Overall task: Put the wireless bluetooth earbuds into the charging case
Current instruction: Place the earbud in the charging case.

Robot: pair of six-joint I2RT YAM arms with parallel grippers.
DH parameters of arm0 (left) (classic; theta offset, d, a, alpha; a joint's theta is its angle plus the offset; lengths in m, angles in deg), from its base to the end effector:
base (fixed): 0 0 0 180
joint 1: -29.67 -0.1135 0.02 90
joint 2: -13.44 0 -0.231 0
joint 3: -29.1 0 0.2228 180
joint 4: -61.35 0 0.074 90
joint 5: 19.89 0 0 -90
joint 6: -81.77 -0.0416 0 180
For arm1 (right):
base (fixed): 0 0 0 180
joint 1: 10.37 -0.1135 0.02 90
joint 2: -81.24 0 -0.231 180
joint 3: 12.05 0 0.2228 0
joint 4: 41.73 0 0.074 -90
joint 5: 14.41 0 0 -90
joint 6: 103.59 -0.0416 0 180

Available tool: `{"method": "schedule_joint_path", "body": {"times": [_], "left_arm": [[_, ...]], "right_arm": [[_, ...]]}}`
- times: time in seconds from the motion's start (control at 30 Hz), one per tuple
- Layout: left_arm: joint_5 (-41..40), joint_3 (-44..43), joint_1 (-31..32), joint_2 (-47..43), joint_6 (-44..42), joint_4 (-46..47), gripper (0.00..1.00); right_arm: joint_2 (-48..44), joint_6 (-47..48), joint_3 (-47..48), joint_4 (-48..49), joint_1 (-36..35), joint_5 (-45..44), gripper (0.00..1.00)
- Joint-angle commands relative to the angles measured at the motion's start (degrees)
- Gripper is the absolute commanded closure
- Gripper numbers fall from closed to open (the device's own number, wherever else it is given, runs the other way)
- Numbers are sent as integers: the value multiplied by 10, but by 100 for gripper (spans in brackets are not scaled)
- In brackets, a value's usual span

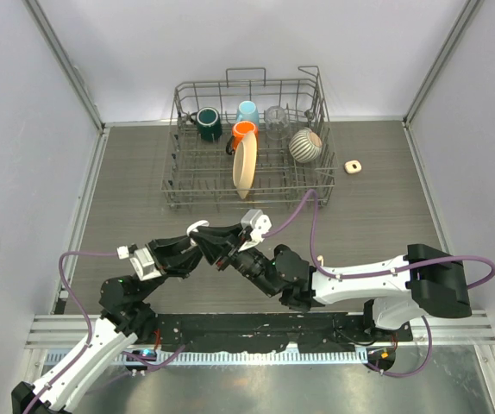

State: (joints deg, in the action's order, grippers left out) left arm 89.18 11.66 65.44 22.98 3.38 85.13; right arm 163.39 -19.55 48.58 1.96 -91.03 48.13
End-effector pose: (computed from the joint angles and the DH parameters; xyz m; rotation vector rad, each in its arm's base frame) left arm 0.0807 -0.0749 0.2419 0.5277 0.9584 -0.9156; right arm 0.0674 0.2914 0.3025 -0.3871 1.2368 1.0261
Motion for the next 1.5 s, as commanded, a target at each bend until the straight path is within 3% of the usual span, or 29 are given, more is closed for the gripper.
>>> {"method": "schedule_joint_path", "body": {"times": [0.0,0.73,0.97,1.33,1.47], "left_arm": [[-20,15,-1,-5,16,87,100],[-40,32,-1,-26,21,85,100],[-8,31,-1,-25,14,85,100],[-8,32,-1,-31,5,82,100],[-10,32,-1,-30,4,81,100]], "right_arm": [[0,19,-6,22,-3,-4,99],[-11,56,6,-46,-9,-2,98],[-16,56,24,-82,-8,-29,89],[-34,44,44,-133,-9,-59,83],[-38,42,45,-134,-8,-58,74]]}}
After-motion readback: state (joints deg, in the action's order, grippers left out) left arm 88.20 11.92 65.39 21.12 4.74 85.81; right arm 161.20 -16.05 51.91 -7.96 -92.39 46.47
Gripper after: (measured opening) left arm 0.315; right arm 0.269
